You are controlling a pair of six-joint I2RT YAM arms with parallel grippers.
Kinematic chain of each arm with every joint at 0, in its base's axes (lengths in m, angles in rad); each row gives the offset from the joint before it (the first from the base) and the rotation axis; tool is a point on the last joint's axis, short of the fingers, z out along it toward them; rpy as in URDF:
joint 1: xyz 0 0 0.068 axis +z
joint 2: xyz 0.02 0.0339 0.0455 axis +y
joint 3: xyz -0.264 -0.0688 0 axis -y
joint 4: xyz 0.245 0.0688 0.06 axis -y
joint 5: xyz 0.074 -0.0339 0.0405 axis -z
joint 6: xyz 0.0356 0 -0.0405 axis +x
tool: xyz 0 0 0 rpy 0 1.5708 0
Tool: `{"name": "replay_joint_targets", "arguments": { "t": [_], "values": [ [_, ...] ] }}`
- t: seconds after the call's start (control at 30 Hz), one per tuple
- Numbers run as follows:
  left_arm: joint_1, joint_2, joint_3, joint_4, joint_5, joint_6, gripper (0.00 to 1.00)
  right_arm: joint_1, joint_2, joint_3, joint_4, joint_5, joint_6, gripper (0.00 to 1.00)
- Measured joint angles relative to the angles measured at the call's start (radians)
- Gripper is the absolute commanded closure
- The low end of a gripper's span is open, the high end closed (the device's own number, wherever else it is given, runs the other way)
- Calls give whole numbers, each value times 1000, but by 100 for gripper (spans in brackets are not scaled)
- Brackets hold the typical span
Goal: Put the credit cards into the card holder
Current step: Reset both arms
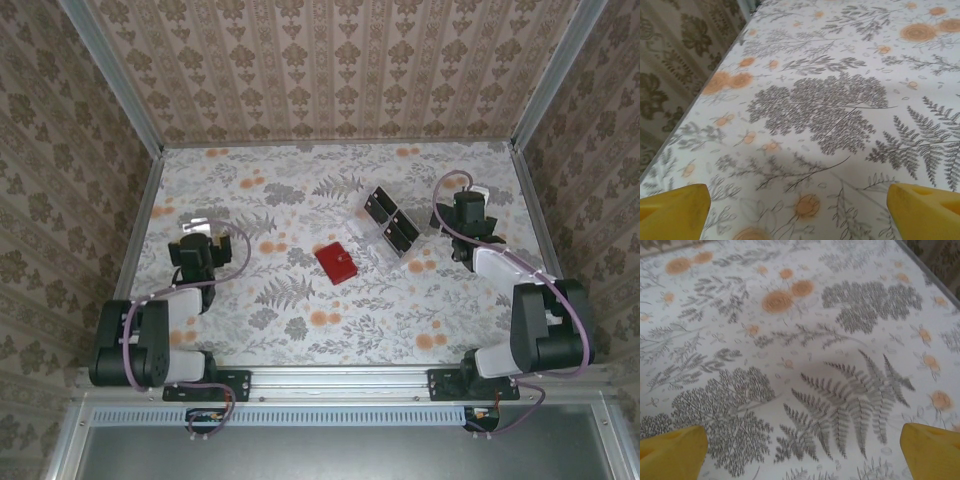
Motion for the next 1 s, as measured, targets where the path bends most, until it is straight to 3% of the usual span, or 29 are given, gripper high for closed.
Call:
{"name": "replay_joint_targets", "arguments": {
  "t": [0.2, 0.33, 0.47, 1.0],
  "values": [
    [4, 153, 22, 163, 63, 27, 0, -2, -15, -67, 158, -61, -97, 0],
    [32, 182, 27, 184, 110, 29, 0, -2, -37, -195, 340, -80, -148, 0],
    [45, 182, 33, 204, 135, 29, 0, -2, 69, -317, 544, -114, -173, 0],
    [46, 182, 45, 211, 163, 29, 0, -10, 123, -314, 677, -179, -200, 0]
  ]
}}
